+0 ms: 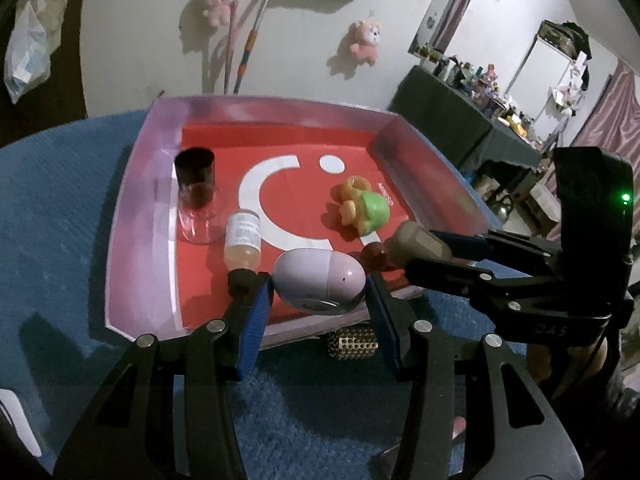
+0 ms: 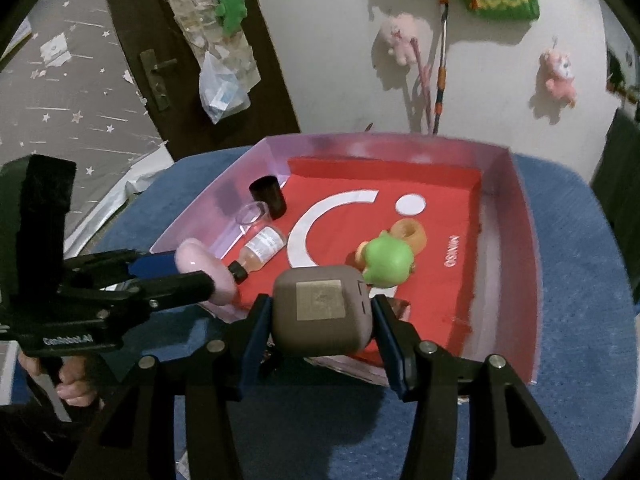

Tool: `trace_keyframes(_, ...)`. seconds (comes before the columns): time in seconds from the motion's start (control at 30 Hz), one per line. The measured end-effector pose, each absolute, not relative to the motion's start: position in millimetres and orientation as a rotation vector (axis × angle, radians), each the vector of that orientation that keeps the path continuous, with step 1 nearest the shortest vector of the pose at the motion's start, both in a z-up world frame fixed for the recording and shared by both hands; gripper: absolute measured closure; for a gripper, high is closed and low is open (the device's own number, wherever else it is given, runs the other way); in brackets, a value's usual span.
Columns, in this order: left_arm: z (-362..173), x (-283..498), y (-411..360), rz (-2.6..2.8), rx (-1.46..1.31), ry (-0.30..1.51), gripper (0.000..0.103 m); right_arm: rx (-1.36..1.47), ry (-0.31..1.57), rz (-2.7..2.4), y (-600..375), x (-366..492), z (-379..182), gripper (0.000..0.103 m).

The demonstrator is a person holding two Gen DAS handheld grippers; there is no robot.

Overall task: Organize rigid objects
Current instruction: 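Carry the pink round case into the box with the left tool while the right tool carries the brown case, then release the pink round case by the bottle while the right tool releases the brown case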

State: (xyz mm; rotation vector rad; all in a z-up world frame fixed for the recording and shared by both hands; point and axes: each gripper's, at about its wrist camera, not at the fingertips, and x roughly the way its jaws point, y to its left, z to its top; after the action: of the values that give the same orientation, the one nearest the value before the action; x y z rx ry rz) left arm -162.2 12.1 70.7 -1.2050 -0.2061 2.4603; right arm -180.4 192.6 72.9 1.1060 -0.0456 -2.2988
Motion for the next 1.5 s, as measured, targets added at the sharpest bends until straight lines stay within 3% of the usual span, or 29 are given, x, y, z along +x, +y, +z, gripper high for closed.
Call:
trace_keyframes(0.67,41.6,-197.6,7.3,2.441,-1.343,-0.257,0.057,1.264,-0.13,-2.119,167.3,-213.3,32.5,0.05)
trace_keyframes(1.1,32.5,-203.6,19.4,2.622,-1.315,-0.038,0.057,1.214,0.112,-2.401,177.7,-223.2,32.2,0.05)
trace_keyframes(1.5,32.8,-205.2,18.5,2.638,-1.315,-0.014,0.057,1.23,0.128,-2.428,182.3,-227.9,25.9,0.05)
